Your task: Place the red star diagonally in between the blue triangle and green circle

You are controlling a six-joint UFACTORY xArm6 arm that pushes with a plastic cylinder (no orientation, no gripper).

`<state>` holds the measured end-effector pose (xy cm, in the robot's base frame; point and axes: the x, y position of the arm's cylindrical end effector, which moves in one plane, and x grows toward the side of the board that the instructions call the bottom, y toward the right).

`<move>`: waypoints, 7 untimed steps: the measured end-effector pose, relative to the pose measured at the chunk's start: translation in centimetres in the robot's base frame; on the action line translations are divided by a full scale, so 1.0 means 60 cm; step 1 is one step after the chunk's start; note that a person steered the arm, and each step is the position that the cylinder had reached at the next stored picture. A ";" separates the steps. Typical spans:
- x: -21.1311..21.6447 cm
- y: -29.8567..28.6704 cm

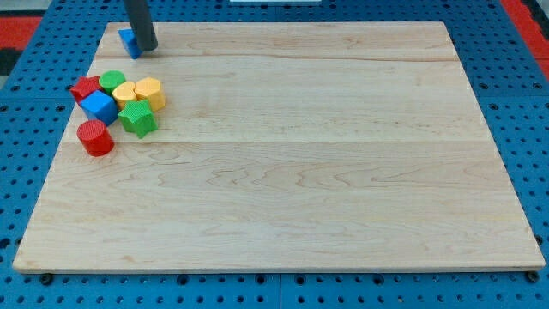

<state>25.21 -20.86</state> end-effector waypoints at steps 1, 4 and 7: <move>0.023 0.004; 0.069 0.061; 0.256 0.173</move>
<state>40.54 -10.49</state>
